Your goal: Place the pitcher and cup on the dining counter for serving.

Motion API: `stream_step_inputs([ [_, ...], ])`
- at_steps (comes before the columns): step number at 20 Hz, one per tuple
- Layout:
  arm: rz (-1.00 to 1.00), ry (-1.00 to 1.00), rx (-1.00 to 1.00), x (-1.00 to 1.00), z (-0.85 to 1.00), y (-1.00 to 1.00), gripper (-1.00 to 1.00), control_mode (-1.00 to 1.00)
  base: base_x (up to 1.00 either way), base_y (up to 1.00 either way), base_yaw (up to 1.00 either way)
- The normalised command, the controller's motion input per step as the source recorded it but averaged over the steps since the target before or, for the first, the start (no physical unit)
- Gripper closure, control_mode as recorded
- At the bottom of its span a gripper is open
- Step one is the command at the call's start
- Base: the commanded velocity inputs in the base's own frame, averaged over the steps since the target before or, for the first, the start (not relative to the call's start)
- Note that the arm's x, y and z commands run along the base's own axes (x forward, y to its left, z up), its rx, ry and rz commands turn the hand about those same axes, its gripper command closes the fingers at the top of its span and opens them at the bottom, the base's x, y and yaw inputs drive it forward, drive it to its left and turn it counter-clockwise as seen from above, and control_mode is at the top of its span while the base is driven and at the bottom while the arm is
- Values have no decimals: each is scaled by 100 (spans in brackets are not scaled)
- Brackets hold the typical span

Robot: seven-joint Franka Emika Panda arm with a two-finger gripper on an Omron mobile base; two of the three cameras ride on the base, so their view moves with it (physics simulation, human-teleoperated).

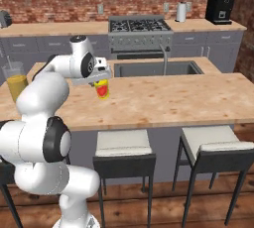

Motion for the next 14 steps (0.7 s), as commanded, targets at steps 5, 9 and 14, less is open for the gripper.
stream_step_inputs([
  [5,1,3,0,42,-60,0,100,-100,0,0,0],
  [9,1,0,0,42,-53,0,100,-100,0,0,0],
  [14,1,0,0,30,-37,0,-100,-100,0,0,0],
])
